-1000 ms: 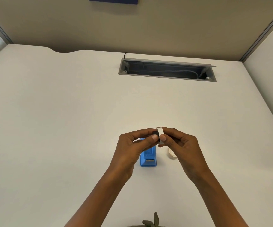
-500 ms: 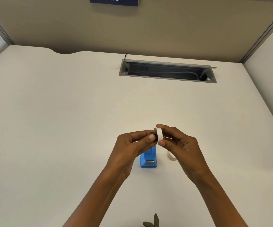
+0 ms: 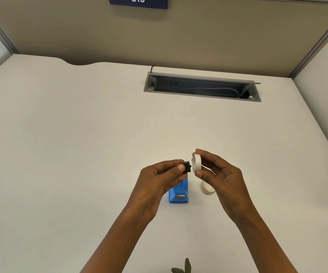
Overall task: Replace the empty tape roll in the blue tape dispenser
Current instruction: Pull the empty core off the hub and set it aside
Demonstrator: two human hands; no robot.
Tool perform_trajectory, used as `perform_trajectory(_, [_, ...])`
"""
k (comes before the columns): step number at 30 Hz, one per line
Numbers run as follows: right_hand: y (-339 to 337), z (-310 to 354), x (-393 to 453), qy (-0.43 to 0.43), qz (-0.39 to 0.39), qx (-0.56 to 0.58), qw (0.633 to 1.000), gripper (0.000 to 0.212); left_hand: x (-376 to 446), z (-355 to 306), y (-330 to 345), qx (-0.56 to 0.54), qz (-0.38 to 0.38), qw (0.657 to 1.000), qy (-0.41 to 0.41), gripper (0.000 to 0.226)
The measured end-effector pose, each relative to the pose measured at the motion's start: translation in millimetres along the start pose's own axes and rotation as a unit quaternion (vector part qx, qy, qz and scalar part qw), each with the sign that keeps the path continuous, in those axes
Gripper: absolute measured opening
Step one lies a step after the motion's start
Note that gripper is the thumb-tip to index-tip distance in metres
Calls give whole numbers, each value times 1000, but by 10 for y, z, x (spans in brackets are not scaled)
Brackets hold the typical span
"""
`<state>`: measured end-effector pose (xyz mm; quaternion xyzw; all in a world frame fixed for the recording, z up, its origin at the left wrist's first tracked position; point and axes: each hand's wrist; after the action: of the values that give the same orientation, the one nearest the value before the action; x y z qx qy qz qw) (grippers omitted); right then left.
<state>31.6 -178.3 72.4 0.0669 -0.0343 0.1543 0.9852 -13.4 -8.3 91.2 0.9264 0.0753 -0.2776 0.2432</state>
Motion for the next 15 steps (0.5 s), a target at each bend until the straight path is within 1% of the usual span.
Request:
perform_trajectory(3, [-20, -15, 23, 6, -9, -5, 1000, 47, 12, 6, -5, 0, 0, 1000, -1, 30])
perform_trajectory(9, [-46, -83, 111, 20, -20, -17, 999, 44, 18, 24, -9, 4, -2, 1000, -8, 29])
perform_trajectory(15, [-45, -216, 320, 40, -38, -66, 996, 41, 11, 47, -36, 5, -14, 1000, -14, 28])
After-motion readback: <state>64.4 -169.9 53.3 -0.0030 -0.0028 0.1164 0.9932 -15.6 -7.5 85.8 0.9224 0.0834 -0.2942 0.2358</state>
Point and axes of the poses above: each hand's wrist, its own x-axis towards the middle knuckle, its own y-axis out of the palm, z = x × y, and after that the axes turned 8 degrees about -y, right-handed
